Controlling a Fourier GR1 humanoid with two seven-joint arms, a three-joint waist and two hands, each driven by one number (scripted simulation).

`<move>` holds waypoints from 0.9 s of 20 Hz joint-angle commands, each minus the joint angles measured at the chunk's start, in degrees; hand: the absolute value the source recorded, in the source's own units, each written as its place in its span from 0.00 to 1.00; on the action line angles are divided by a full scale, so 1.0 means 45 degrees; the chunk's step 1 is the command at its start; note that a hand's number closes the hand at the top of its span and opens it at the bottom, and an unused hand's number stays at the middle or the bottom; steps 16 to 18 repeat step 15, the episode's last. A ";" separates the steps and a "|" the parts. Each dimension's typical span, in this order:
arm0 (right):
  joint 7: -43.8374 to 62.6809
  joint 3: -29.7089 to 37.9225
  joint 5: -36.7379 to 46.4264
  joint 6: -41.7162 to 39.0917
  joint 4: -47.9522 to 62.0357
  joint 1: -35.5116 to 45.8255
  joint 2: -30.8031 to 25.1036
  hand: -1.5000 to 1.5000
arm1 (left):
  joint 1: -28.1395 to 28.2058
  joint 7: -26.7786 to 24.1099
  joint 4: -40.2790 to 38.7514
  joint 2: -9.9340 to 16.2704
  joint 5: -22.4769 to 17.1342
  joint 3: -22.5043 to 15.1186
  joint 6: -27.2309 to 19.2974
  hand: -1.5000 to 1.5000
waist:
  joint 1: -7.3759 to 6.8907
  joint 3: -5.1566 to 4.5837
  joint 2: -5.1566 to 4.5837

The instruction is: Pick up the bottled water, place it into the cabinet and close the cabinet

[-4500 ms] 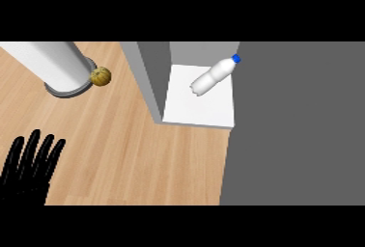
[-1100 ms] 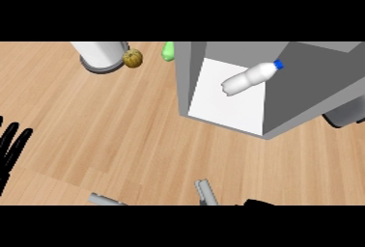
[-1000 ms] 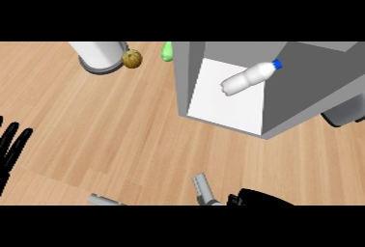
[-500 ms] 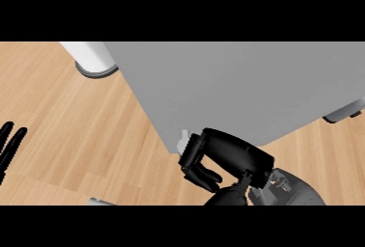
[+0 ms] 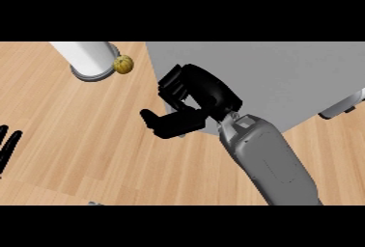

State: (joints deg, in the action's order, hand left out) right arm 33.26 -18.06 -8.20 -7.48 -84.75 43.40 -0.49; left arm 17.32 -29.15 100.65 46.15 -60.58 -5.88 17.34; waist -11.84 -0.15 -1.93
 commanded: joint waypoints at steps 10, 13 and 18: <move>-0.1957 0.1159 -0.1038 0.3990 0.3838 0.2766 0.0110 0.00 | 0.0310 -0.0270 -0.0362 -0.0122 -0.0164 0.0450 0.0314 0.00 | 0.0448 -0.0003 -0.0144; -0.2243 0.0852 -0.1563 0.4462 0.4464 0.3521 0.0111 0.00 | 0.0443 -0.0205 -0.0196 -0.0086 -0.0182 0.0436 0.0309 0.00 | 0.0521 0.0005 -0.0108; -0.2372 0.0662 -0.2075 0.4698 0.4997 0.3970 0.0111 0.00 | 0.0643 -0.0345 -0.0407 -0.0090 -0.0078 0.0516 0.0499 0.00 | 0.0572 -0.0011 -0.0079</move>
